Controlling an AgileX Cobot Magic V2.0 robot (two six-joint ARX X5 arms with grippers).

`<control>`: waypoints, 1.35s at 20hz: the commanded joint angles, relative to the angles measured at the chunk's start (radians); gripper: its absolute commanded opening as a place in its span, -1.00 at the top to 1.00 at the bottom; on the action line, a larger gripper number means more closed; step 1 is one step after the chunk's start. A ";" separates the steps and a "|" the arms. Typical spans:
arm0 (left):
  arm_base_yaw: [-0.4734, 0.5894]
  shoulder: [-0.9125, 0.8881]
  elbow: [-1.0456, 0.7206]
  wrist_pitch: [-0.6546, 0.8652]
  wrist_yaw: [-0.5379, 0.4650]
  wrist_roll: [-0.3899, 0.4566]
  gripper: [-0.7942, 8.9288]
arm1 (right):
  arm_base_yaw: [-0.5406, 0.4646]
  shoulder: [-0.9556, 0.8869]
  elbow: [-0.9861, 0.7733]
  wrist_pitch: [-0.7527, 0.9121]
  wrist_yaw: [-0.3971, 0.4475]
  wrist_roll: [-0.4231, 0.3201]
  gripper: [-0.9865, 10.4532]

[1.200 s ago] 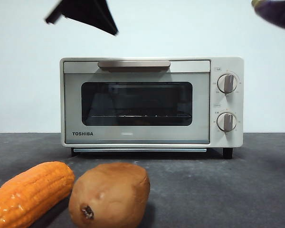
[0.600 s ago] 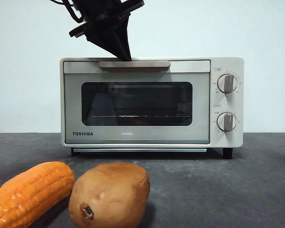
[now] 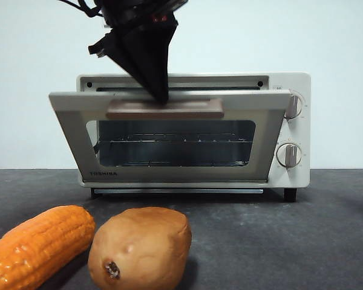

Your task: Take the eggplant from the table,put the eggplant in the oven

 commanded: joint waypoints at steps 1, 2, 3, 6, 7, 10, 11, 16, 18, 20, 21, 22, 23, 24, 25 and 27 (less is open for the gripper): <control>-0.032 0.014 0.013 -0.030 -0.006 0.011 0.83 | 0.010 0.008 0.021 0.013 -0.046 -0.049 0.59; -0.039 0.008 0.013 -0.044 -0.006 0.011 0.83 | 0.010 0.009 0.021 0.015 -0.068 -0.060 0.59; -0.045 -0.001 0.013 -0.056 -0.006 0.011 0.83 | 0.010 0.016 0.021 0.021 -0.099 -0.071 0.59; -0.045 -0.042 0.012 -0.057 -0.006 0.007 0.83 | 0.010 0.023 0.021 0.036 -0.179 -0.099 0.59; -0.037 -0.061 0.012 -0.057 -0.007 0.004 0.83 | 0.010 0.028 0.021 0.044 -0.204 -0.113 0.59; -0.004 -0.105 0.002 -0.051 -0.007 0.000 0.83 | 0.010 0.045 0.021 0.075 -0.265 -0.144 0.59; 0.014 -0.127 -0.014 -0.042 -0.007 -0.002 0.83 | 0.010 0.053 0.021 0.089 -0.269 -0.151 0.59; 0.126 -0.284 -0.206 0.096 -0.006 -0.050 0.83 | 0.010 0.084 0.021 0.249 -0.270 -0.170 0.59; 0.183 -0.368 -0.314 0.164 -0.006 -0.076 0.83 | 0.010 0.109 0.021 0.317 -0.315 -0.179 0.59; 0.241 -0.461 -0.428 0.229 -0.006 -0.101 0.83 | 0.010 0.150 0.021 0.360 -0.395 -0.219 0.59; 0.273 -0.509 -0.483 0.259 -0.006 -0.115 0.83 | 0.010 0.178 0.021 0.379 -0.426 -0.249 0.59; 0.306 -0.553 -0.534 0.289 -0.006 -0.132 0.83 | 0.011 0.210 0.021 0.399 -0.444 -0.276 0.59; 0.340 -0.597 -0.581 0.319 -0.006 -0.149 0.83 | 0.011 0.248 0.021 0.420 -0.451 -0.294 0.59; 0.370 -0.636 -0.624 0.343 0.000 -0.159 0.83 | 0.011 0.290 0.025 0.429 -0.450 -0.310 0.59; 0.401 -0.673 -0.664 0.370 0.016 -0.172 0.83 | 0.013 0.341 0.033 0.429 -0.449 -0.329 0.59; 0.463 -0.724 -0.729 0.404 0.065 -0.182 0.83 | 0.019 0.441 0.063 0.426 -0.445 -0.365 0.59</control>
